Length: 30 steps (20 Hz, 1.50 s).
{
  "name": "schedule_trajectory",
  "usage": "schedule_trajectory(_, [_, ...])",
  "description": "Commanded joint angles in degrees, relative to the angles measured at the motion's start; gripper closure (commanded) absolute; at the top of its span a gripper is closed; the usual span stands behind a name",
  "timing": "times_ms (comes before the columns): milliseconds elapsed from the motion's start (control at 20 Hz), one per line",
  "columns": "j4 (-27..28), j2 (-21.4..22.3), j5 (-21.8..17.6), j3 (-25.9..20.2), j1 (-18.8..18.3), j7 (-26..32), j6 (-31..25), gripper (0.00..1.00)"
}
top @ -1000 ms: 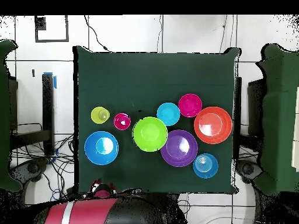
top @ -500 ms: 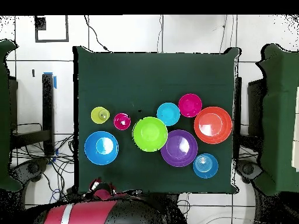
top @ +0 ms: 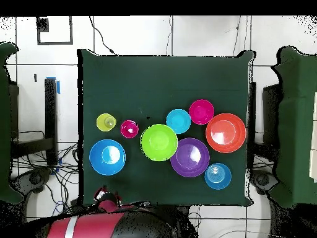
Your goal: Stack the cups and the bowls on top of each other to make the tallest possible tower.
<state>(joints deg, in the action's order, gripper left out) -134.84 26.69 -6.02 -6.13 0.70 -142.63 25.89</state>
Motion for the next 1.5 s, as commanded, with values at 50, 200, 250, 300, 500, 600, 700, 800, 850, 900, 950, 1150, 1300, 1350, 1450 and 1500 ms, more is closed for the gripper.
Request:
schedule_trajectory(50, [3.1,-2.3,3.1,-6.1,-1.5,-13.6,3.3,0.00])
schedule_trajectory(200, [3.3,-2.3,2.9,-6.1,-1.7,-13.7,3.0,0.00])
schedule_trajectory(250, [3.4,-2.4,2.8,-6.0,-1.8,-13.7,3.2,0.00])
schedule_trajectory(300, [3.4,-2.7,2.6,-6.0,-1.7,-13.8,3.5,0.00])
schedule_trajectory(500, [2.7,-3.4,1.7,-5.5,-2.4,-14.6,5.8,0.00])
schedule_trajectory(600, [2.7,-3.4,1.9,-5.3,-2.4,-14.7,6.2,0.00])
schedule_trajectory(700, [3.2,-3.5,2.2,-5.2,-2.4,-14.5,6.1,0.00])
schedule_trajectory(800, [3.4,-4.0,2.2,-5.0,-2.3,-14.5,6.8,0.00])
schedule_trajectory(850, [3.3,-4.2,2.0,-4.9,-2.4,-14.5,7.2,0.00])
schedule_trajectory(900, [3.3,-4.5,1.9,-4.9,-2.5,-14.7,7.6,0.00])
schedule_trajectory(950, [3.0,-4.6,1.8,-5.1,-2.5,-14.9,8.0,0.00])
schedule_trajectory(1150, [2.3,-4.3,1.3,-5.7,-3.5,-15.1,8.2,0.00])
schedule_trajectory(1300, [2.2,-4.9,0.9,-6.0,-4.0,-15.2,9.0,0.00])
schedule_trajectory(1350, [2.3,-5.3,0.8,-5.9,-4.1,-15.2,9.4,0.00])
schedule_trajectory(1450, [2.8,-6.2,0.8,-5.9,-4.1,-15.1,10.2,0.00])
schedule_trajectory(1500, [2.8,-6.4,0.8,-6.0,-4.2,-15.2,10.4,0.00])
